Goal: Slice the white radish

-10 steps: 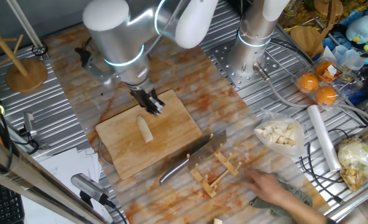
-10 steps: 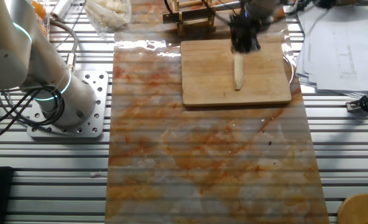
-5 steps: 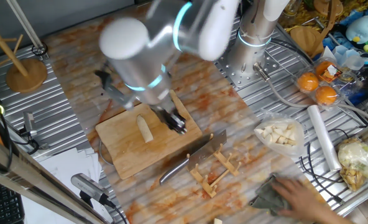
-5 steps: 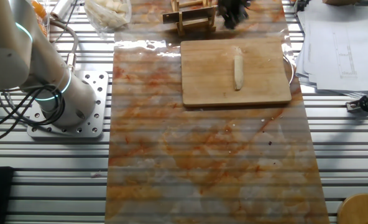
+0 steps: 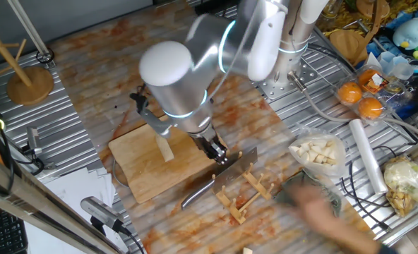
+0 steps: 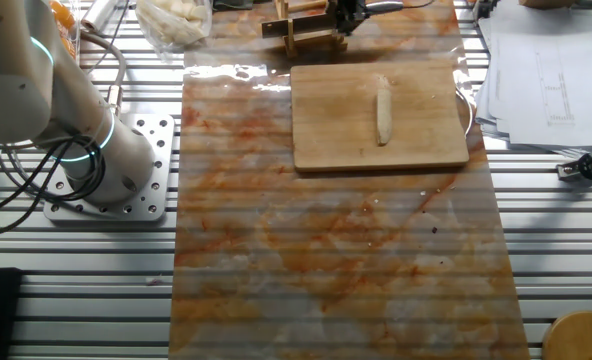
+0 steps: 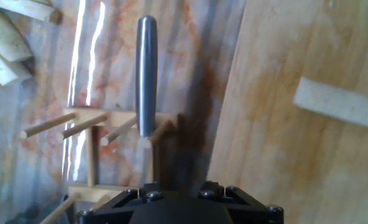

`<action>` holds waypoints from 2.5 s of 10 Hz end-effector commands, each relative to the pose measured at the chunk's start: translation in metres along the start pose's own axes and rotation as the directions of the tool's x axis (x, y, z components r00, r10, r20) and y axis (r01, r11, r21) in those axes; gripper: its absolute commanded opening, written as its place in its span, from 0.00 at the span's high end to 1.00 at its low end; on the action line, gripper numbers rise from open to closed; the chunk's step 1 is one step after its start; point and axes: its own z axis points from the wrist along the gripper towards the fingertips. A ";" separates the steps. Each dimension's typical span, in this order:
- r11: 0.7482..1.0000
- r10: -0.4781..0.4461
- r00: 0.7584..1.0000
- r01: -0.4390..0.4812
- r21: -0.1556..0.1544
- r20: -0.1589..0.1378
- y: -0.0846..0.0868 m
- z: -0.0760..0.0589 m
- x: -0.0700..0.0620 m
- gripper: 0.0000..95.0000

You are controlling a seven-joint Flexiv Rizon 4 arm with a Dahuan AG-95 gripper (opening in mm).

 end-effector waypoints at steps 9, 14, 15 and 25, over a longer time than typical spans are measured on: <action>0.998 0.056 0.998 -0.057 0.007 0.025 -0.001 0.001 -0.001 0.60; 1.000 0.027 1.000 -0.027 -0.001 -0.001 -0.001 0.001 -0.001 0.60; 1.000 0.027 1.000 -0.027 -0.001 -0.006 -0.001 0.001 -0.001 0.60; 1.000 0.016 1.000 -0.016 -0.002 -0.001 0.016 0.034 -0.012 0.60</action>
